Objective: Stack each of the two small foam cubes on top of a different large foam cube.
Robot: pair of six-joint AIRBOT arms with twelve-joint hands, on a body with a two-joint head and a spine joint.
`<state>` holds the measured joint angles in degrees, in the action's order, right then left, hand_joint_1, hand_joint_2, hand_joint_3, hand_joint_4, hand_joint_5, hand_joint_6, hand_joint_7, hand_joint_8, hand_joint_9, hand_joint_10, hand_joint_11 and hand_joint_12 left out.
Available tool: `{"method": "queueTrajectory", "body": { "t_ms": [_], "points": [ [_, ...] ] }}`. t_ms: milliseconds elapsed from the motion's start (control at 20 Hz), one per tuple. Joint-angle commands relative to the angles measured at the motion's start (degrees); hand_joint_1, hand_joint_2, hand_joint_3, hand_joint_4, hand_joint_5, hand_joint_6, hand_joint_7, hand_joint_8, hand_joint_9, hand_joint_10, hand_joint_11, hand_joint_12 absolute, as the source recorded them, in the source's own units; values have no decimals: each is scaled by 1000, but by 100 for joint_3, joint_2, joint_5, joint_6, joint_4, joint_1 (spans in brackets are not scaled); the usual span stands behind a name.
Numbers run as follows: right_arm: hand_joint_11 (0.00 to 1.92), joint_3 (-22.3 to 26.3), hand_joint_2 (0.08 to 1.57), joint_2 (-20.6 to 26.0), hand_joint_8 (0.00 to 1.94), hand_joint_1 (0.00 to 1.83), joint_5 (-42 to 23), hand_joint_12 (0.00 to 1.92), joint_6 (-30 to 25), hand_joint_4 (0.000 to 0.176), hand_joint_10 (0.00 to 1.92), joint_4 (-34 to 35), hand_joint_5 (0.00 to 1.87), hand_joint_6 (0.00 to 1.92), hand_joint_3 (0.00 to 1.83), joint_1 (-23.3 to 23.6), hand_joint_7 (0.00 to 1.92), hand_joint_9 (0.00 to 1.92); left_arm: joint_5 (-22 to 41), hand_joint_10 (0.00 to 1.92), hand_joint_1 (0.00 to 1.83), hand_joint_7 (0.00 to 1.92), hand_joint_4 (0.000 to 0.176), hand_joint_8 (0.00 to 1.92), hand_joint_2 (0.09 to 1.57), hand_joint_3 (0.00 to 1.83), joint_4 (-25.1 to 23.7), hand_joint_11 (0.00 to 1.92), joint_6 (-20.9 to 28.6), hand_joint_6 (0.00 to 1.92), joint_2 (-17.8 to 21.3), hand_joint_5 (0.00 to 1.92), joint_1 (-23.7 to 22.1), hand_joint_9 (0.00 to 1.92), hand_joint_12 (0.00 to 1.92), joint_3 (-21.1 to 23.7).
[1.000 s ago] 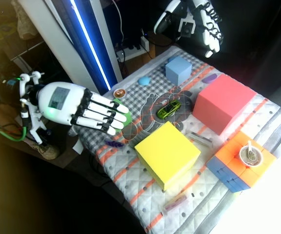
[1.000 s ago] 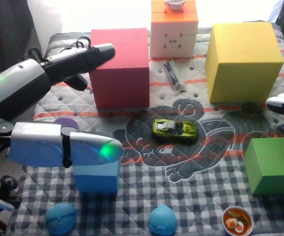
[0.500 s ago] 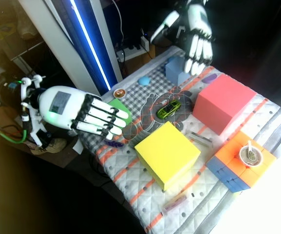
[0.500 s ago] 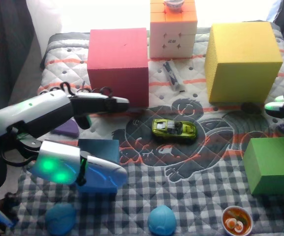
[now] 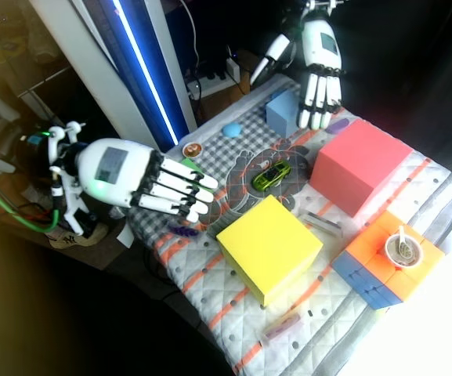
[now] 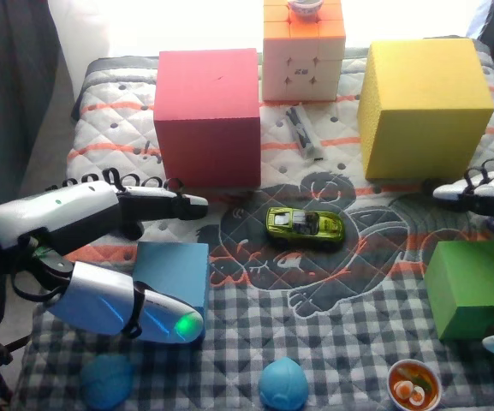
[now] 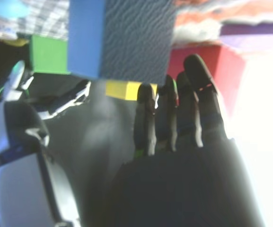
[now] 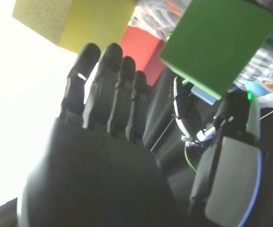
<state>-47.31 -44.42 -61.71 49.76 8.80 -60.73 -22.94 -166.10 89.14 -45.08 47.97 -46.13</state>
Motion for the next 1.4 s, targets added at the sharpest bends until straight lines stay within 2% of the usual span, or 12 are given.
{"method": "queueTrajectory", "body": {
  "t_ms": [0,200,450,500,550,600,650,700,1100,1150,1200,1350],
  "points": [
    [0,-44,753,-19,14,806,-540,1216,-12,0,108,4,466,24,0,105,518,437,-397,278,668,275,60,4,731,1,-39,0,22,1,-38,315,-79,92,1256,-19],
    [8,-120,783,-115,22,776,-227,1400,-23,0,160,-107,483,26,2,260,540,471,42,228,686,240,90,1,778,15,-19,0,17,0,-194,285,-79,88,1293,-194],
    [147,-204,939,-178,103,1013,-153,1561,-189,0,947,-157,620,75,21,270,670,333,528,259,812,293,60,7,850,18,-161,0,16,6,-493,344,-81,127,1278,-401],
    [368,-220,1131,-191,1111,1159,-152,1688,-218,0,1247,-157,815,852,15,270,798,526,572,266,912,351,37,20,934,22,-162,0,16,20,-541,440,-81,182,1314,-443],
    [634,-223,1206,-193,1563,1207,-154,1874,-230,0,1725,-156,845,925,9,270,732,632,591,278,977,427,6,24,991,12,-162,0,16,20,-580,559,-81,250,1410,-486],
    [675,-223,1228,-193,1664,1214,-155,1912,-235,0,1868,-156,842,954,4,271,711,641,603,276,992,446,0,20,1004,5,-146,0,16,13,-602,588,-80,268,1445,-524],
    [768,-224,1198,-193,1431,1327,-157,1784,-237,0,1592,-153,827,1076,9,271,777,732,612,342,1123,590,0,37,1088,5,-112,20,15,767,-611,902,-77,369,1553,-548],
    [799,-230,1191,-193,1334,1350,-171,1726,-239,0,1505,-148,798,1170,6,271,806,771,615,374,1140,642,0,39,1133,7,-79,3,15,1004,-613,913,-61,391,1599,-563],
    [762,-215,1145,-182,1113,1377,-595,1596,-301,0,1318,48,841,1151,0,186,940,863,-578,1237,1146,872,0,70,1152,0,418,71,13,1096,-363,903,115,266,1758,-319],
    [732,-183,1153,-172,1144,1369,-732,1603,-310,0,1327,63,818,1202,0,171,927,840,-912,1313,1176,619,0,1200,1229,3,424,40,13,1199,-250,885,121,227,1794,-176],
    [666,-146,1169,-161,1229,1364,-853,1629,-310,0,1372,64,764,1226,5,159,902,811,-1202,1308,1181,565,0,1428,1250,1,413,107,14,1251,-148,870,148,273,1768,-50],
    [716,15,1156,-110,1110,1365,-1295,1537,-311,0,1282,60,816,1272,0,141,928,833,-2259,1377,1190,601,0,1427,1239,0,360,165,44,1261,213,882,306,356,1901,395]
  ]
}}
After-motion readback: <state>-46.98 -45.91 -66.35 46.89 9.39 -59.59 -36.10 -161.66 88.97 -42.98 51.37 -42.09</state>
